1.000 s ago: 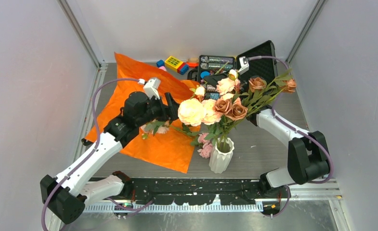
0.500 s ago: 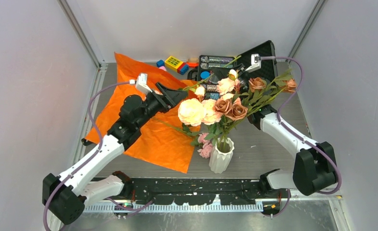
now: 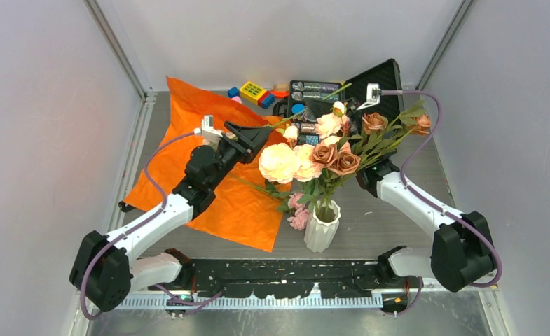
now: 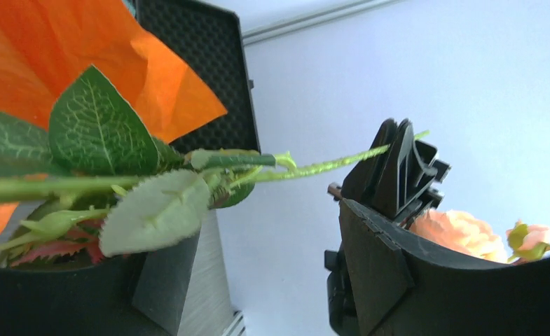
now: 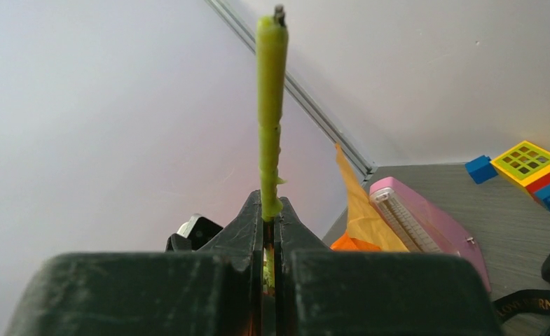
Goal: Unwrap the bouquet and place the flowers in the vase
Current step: Pick up the fake flower from the wrapping paper.
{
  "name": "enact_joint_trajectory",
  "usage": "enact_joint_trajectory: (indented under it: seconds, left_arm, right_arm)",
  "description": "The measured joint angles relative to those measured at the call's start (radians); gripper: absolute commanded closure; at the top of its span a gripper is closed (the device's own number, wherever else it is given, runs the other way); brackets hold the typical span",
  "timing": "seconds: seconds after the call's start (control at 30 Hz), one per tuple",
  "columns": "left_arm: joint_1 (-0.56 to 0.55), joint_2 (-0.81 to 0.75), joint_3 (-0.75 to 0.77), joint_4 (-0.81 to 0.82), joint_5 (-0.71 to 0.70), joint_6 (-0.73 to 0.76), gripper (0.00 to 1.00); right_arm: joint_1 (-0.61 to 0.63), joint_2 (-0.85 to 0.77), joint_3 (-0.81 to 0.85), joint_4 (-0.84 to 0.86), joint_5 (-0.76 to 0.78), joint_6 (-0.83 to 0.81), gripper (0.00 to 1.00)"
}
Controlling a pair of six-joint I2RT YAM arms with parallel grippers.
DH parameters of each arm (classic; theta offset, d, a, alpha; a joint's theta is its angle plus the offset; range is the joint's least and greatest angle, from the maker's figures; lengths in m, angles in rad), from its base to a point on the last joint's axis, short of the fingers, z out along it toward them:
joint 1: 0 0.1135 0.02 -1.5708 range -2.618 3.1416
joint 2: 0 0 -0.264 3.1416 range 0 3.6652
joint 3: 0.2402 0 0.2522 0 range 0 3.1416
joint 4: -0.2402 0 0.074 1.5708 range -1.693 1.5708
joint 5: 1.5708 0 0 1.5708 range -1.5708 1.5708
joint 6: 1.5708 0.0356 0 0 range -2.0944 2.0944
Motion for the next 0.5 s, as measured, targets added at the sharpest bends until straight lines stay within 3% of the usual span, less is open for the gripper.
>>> enact_joint_trajectory:
  seconds: [0.23,0.5]
  left_arm:
    - [0.000,0.026,-0.013,0.105,-0.052,-0.050,0.27]
    - [0.000,0.066,-0.013,0.157,-0.080,-0.076,0.54]
  right_arm:
    - [0.015,0.000,-0.027,0.080,-0.012,-0.003,1.00]
    - [0.025,-0.001,-0.054,0.150,-0.039,-0.010,1.00]
